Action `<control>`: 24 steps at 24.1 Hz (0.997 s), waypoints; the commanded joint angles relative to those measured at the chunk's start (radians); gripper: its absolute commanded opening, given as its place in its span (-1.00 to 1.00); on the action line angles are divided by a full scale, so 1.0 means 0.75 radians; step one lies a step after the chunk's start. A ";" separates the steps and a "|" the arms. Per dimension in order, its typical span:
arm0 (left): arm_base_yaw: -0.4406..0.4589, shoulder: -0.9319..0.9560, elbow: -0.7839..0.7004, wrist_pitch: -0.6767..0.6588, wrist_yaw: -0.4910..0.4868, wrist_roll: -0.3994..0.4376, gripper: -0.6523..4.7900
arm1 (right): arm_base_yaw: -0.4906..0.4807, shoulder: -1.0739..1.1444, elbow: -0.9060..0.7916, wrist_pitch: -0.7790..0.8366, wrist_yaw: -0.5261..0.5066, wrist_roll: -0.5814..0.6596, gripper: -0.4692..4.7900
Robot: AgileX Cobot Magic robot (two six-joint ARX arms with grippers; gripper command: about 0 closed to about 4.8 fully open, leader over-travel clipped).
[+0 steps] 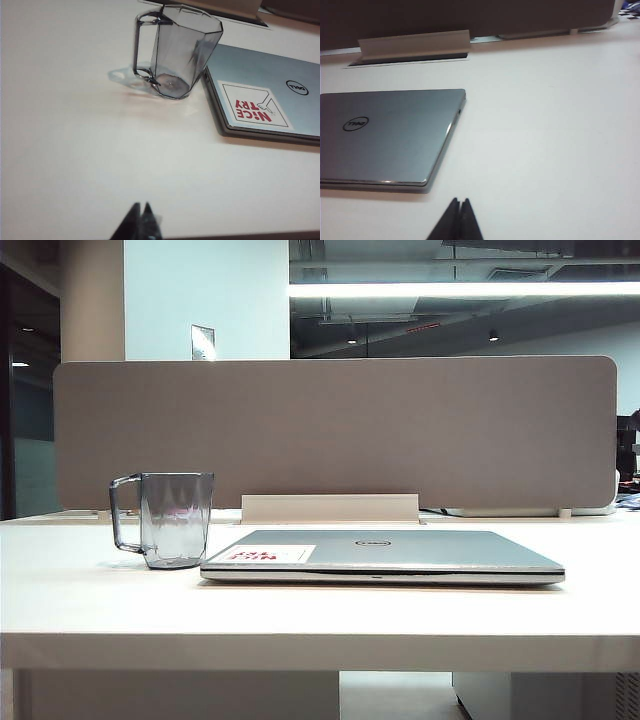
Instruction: Pick up the water cup and place it on the left side of the laptop.
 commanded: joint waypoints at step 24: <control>0.003 0.000 0.004 -0.004 0.005 0.001 -0.78 | 0.007 -0.002 -0.008 -0.004 0.134 -0.122 -0.83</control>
